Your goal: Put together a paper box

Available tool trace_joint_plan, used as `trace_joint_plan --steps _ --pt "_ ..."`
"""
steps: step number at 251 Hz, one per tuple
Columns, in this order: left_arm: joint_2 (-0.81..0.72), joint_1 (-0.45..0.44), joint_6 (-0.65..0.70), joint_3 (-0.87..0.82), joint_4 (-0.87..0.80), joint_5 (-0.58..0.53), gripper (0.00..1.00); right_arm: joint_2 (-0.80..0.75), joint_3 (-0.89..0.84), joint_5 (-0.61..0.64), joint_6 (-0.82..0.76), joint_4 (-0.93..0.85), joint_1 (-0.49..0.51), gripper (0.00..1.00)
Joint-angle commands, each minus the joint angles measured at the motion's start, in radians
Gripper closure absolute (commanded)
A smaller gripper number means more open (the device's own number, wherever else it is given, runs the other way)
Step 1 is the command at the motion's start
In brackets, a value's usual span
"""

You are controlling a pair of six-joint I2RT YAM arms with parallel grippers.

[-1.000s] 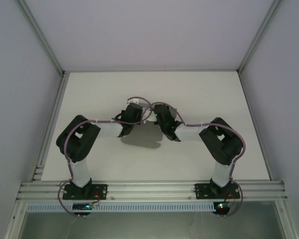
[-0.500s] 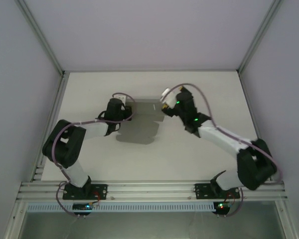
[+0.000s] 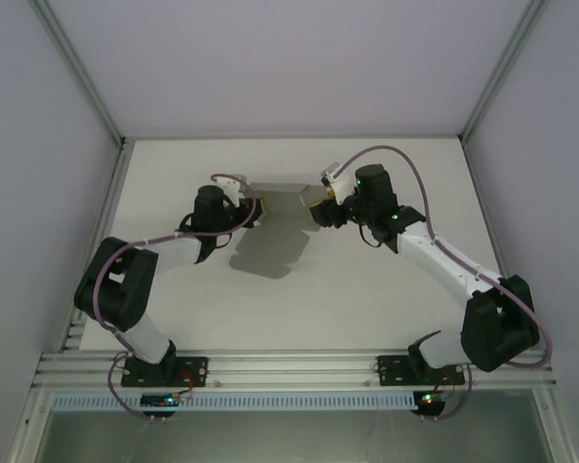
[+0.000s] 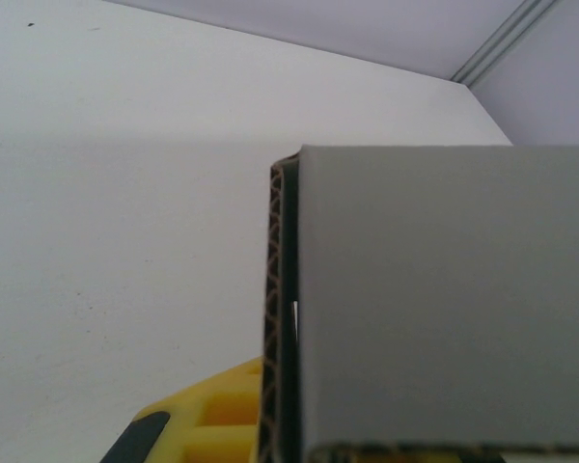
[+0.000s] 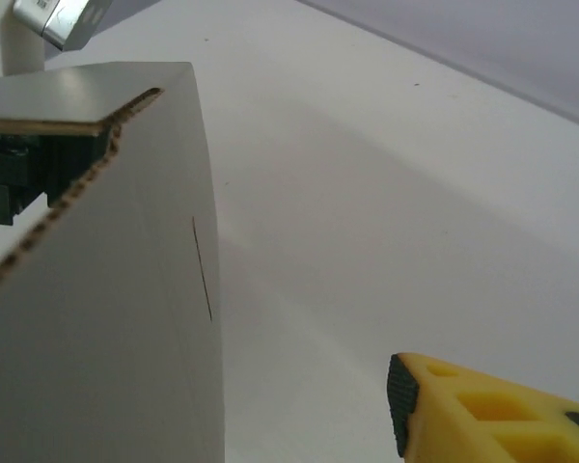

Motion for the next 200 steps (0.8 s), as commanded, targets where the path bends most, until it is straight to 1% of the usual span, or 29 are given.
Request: trace_joint_plan --steps 1,12,35,43,59,92,110,119,132,137,146,155,158,168,177,180,191,200 --pt "0.003 -0.002 0.008 0.014 0.025 0.032 1.00 0.020 0.045 -0.033 0.047 -0.006 0.011 0.57" --pt "0.010 -0.001 0.017 0.013 0.026 0.019 1.00 0.026 0.052 -0.034 0.056 -0.011 0.013 0.66" --pt "0.029 -0.002 0.018 0.039 -0.030 -0.039 1.00 0.032 0.064 -0.030 0.062 -0.025 0.023 0.93" --pt "0.037 -0.002 0.015 0.048 -0.050 -0.071 1.00 0.031 0.067 -0.025 0.063 -0.031 0.028 1.00" --pt "0.053 -0.001 -0.012 0.069 -0.105 -0.179 0.96 0.023 0.068 0.008 0.062 -0.038 0.050 1.00" --pt "0.081 -0.003 -0.053 0.130 -0.263 -0.430 0.96 -0.017 0.056 0.165 0.034 -0.036 0.135 1.00" --pt "0.086 -0.004 -0.088 0.143 -0.310 -0.548 0.96 -0.035 0.055 0.212 0.024 -0.037 0.168 1.00" --pt "0.091 -0.004 -0.130 0.160 -0.364 -0.621 0.92 -0.041 0.053 0.225 0.026 -0.037 0.181 1.00" --pt "0.104 -0.004 -0.140 0.181 -0.412 -0.690 0.92 -0.047 0.054 0.236 0.027 -0.042 0.196 1.00" --pt "0.109 -0.005 -0.156 0.192 -0.437 -0.728 0.92 -0.049 0.052 0.247 0.028 -0.039 0.202 1.00" --pt "0.117 -0.006 -0.170 0.208 -0.478 -0.772 1.00 -0.053 0.050 0.247 0.026 -0.039 0.209 1.00" --pt "0.124 -0.006 -0.184 0.228 -0.526 -0.806 1.00 -0.056 0.050 0.258 0.027 -0.040 0.214 1.00" --pt "0.127 -0.007 -0.189 0.234 -0.541 -0.835 1.00 -0.058 0.050 0.266 0.027 -0.037 0.217 1.00" --pt "0.131 -0.006 -0.183 0.243 -0.552 -0.853 1.00 -0.065 0.048 0.265 0.027 -0.040 0.218 1.00" --pt "0.131 -0.005 -0.172 0.243 -0.544 -0.846 0.94 -0.070 0.046 0.256 0.027 -0.039 0.218 1.00" --pt "0.130 -0.005 -0.167 0.241 -0.537 -0.841 0.93 -0.072 0.045 0.252 0.027 -0.034 0.218 1.00" --pt "0.121 -0.004 -0.125 0.225 -0.479 -0.787 0.91 -0.073 0.043 0.202 0.028 -0.044 0.217 1.00" --pt "0.113 -0.005 -0.101 0.207 -0.427 -0.730 0.85 -0.071 0.045 0.183 0.028 -0.049 0.216 1.00"
